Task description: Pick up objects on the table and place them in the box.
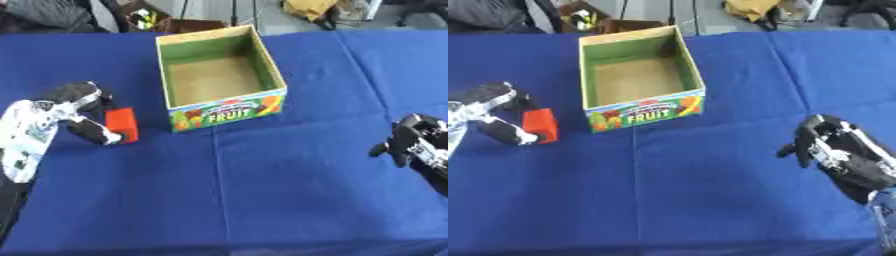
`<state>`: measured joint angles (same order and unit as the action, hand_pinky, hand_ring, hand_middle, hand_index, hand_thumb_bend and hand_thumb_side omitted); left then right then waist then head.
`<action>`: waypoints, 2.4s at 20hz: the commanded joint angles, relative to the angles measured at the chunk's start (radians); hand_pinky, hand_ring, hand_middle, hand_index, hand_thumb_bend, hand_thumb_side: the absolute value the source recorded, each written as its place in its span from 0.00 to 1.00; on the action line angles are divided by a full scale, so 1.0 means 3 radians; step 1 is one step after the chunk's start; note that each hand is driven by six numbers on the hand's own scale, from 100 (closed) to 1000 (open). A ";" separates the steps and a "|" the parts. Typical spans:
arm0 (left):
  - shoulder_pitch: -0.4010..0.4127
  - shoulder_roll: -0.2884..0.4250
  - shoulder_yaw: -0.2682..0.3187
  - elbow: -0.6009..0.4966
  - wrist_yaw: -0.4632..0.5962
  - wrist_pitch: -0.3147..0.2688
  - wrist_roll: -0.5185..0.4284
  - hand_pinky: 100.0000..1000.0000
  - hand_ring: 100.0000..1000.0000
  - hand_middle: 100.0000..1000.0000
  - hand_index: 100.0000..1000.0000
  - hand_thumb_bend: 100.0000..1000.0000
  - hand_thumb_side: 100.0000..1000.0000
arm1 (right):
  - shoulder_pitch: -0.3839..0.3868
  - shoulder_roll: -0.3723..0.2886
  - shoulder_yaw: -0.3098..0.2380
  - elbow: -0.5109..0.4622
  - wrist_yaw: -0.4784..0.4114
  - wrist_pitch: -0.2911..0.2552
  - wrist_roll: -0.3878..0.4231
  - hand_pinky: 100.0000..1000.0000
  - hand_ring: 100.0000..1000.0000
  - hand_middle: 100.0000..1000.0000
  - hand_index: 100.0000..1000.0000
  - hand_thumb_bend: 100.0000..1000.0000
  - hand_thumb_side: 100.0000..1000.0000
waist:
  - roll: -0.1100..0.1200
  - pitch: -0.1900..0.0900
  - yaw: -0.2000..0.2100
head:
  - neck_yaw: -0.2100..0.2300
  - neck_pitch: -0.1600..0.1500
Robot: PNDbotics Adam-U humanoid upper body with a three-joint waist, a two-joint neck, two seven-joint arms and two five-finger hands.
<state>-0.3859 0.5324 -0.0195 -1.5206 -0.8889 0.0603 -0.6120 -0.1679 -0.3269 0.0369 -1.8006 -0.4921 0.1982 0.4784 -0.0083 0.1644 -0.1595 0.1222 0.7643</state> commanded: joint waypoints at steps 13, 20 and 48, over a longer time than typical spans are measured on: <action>-0.0076 0.0069 0.0046 -0.0018 -0.0033 0.0020 0.0237 0.27 0.15 0.12 0.32 0.14 0.15 | -0.0028 -0.0030 -0.0026 -0.0015 0.0018 0.0002 0.0004 0.54 0.24 0.27 0.31 0.00 0.08 | 0.0009 -0.0039 -0.0006 | -0.0032 0.0019; -0.0101 0.0070 0.0065 -0.0045 0.0014 0.0025 0.0254 0.23 0.12 0.09 0.29 0.14 0.15 | -0.0027 -0.0031 -0.0029 -0.0016 0.0019 0.0001 0.0004 0.54 0.24 0.27 0.31 0.00 0.08 | 0.0007 -0.0040 -0.0006 | -0.0033 0.0019; -0.1122 -0.0241 -0.0091 0.0038 -0.0184 -0.0080 0.0332 0.24 0.12 0.08 0.29 0.16 0.19 | -0.0035 -0.0012 0.0018 -0.0008 0.0021 0.0019 0.0044 0.54 0.24 0.27 0.31 0.00 0.08 | -0.0016 -0.0053 -0.0071 | -0.0078 0.0007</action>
<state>-0.6985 0.4619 -0.0393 -1.5243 -0.9323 0.0382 -0.5245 -0.1676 -0.3202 0.0438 -1.7948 -0.4881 0.2050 0.4869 -0.0118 0.1636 -0.1812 0.1025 0.7643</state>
